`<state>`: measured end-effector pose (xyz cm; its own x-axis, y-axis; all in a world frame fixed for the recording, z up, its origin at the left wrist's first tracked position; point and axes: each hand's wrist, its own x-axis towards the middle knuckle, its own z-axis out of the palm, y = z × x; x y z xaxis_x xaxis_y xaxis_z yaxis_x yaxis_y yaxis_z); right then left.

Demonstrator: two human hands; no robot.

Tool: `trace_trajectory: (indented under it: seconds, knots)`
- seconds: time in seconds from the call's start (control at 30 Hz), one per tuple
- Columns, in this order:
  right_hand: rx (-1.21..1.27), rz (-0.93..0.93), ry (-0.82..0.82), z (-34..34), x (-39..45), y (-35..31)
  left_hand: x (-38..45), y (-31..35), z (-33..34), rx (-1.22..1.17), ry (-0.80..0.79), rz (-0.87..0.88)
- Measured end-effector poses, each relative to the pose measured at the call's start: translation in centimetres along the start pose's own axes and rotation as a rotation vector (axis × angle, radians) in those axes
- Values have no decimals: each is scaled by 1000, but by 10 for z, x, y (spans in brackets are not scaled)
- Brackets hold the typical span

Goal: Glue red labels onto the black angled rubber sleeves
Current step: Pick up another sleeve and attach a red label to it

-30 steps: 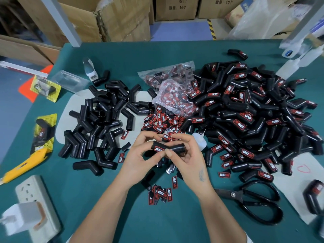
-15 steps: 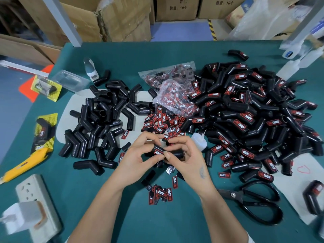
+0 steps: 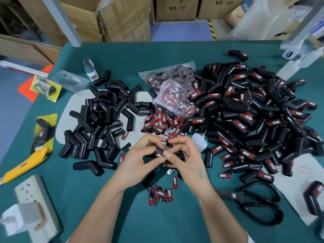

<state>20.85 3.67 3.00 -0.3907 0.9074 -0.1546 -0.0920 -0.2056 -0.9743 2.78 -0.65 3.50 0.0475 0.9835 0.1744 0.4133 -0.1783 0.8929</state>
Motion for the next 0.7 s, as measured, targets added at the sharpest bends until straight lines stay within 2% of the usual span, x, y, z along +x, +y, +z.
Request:
trace_trajectory:
  seconds: [0.33, 0.57, 0.7]
  knots:
    - [8, 6, -2, 0, -2, 0, 0, -3, 2, -17, -13, -27]
    - [4, 20, 27, -3, 2, 1, 2, -11, -6, 16, -101, -79]
    - [18, 33, 26, -3, 2, 2, 2, -12, -4, 19, -56, -67]
